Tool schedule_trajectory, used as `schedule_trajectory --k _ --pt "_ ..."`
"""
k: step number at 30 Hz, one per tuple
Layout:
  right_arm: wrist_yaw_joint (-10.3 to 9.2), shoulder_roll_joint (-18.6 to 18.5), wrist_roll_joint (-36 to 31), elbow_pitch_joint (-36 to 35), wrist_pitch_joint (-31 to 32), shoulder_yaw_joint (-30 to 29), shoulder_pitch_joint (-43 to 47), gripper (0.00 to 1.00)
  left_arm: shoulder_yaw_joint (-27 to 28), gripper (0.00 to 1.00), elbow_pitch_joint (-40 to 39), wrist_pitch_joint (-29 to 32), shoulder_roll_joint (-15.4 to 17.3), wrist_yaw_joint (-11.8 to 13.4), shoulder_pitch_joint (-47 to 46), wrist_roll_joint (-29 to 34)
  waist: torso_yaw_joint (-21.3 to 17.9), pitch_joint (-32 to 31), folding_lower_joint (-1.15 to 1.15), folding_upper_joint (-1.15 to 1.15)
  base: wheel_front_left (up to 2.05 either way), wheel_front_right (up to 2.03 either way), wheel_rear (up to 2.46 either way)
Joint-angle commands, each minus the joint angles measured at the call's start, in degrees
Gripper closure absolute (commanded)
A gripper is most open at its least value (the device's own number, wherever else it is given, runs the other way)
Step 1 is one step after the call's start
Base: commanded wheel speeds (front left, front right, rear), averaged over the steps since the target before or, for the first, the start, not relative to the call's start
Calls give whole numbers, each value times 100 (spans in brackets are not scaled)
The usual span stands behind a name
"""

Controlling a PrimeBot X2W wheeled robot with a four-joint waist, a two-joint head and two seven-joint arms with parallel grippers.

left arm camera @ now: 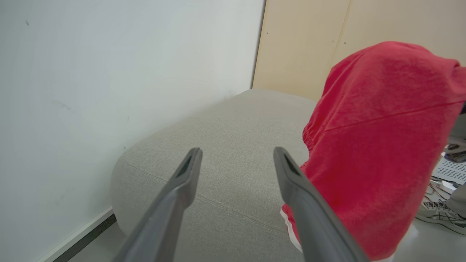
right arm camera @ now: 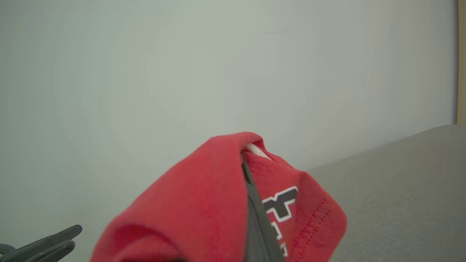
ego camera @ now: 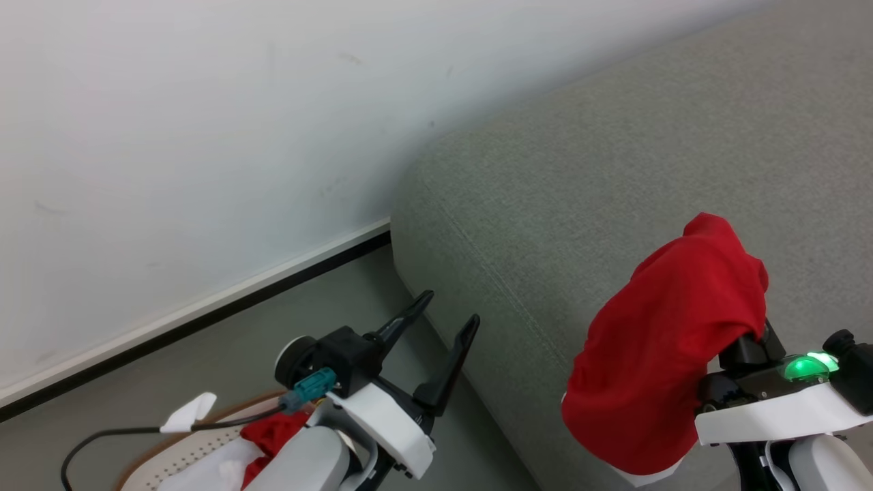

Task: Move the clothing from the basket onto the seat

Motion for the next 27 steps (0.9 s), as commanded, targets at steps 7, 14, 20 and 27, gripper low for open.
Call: schedule_trajectory --k 7,14,20,27 --pt "-12 19 -111 -166 3 -162 129 100 -86 0 -1 -2 32 -32 -148 86 -151 181 0 0 0 0 0" --pt "-12 -2 -42 -115 3 -286 -114 100 -157 0 -52 -2 110 -34 -220 117 -82 375 0 0 0 0 0" --pt "-12 -126 202 83 3 -553 -762 100 -293 0 -197 15 335 -36 -471 173 169 991 0 0 0 0 0" --pt "-12 -414 454 549 4 -1042 -1744 100 -596 0 -587 81 769 -30 -859 194 553 1874 0 0 0 0 0"
